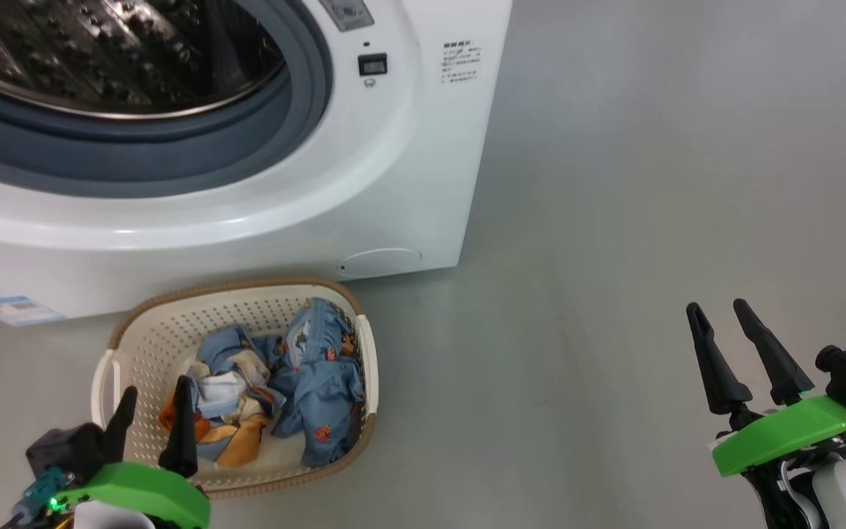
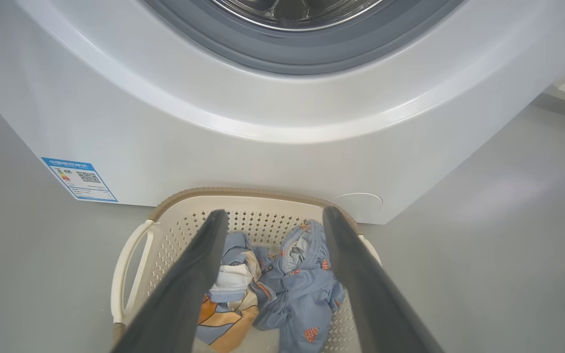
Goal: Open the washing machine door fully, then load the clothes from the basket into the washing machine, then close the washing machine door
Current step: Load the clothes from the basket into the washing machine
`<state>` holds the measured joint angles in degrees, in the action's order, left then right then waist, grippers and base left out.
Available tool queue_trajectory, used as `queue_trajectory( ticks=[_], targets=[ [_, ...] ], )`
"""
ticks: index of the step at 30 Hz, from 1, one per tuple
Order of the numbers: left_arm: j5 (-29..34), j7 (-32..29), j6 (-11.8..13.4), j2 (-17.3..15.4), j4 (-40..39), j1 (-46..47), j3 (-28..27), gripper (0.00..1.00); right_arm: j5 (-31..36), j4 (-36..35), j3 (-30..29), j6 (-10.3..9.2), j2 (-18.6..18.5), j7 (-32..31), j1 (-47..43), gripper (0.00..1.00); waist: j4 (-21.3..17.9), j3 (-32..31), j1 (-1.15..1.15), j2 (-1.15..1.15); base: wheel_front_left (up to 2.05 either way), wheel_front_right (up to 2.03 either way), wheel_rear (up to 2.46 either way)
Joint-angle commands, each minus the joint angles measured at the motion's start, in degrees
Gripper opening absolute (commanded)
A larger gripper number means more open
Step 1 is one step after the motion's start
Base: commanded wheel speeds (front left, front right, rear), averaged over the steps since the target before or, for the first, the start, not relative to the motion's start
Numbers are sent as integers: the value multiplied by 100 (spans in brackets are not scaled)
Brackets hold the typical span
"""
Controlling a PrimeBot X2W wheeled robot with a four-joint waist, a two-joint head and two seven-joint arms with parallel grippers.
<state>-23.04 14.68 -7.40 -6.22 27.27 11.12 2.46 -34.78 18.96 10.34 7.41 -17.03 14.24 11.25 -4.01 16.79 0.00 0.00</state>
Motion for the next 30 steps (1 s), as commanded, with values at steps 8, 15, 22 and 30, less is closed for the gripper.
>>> queue_trajectory(
  ticks=[8, 15, 22, 30],
  targets=[
    [-250, 32, -9, -253, 550, 609, 200, 100, 186, -118, 140, 8, 0, 76, 250, 100, 52, 492, 0, 0, 0, 0, 0],
    [-411, 32, -9, -344, 1116, 1017, 455, 100, 273, -117, 167, 8, 56, 76, 407, 100, 35, 815, 0, 0, 0, 0, 0],
    [-611, 32, -9, -417, 1599, 1456, 762, 100, 314, -151, 151, 8, 136, 76, 591, 100, -5, 1173, 0, 0, 0, 0, 0],
    [-927, 32, -9, -470, 2141, 1960, 1322, 100, 352, -193, 152, 8, 221, 76, 814, 100, -59, 1589, 0, 0, 0, 0, 0]
  ],
)
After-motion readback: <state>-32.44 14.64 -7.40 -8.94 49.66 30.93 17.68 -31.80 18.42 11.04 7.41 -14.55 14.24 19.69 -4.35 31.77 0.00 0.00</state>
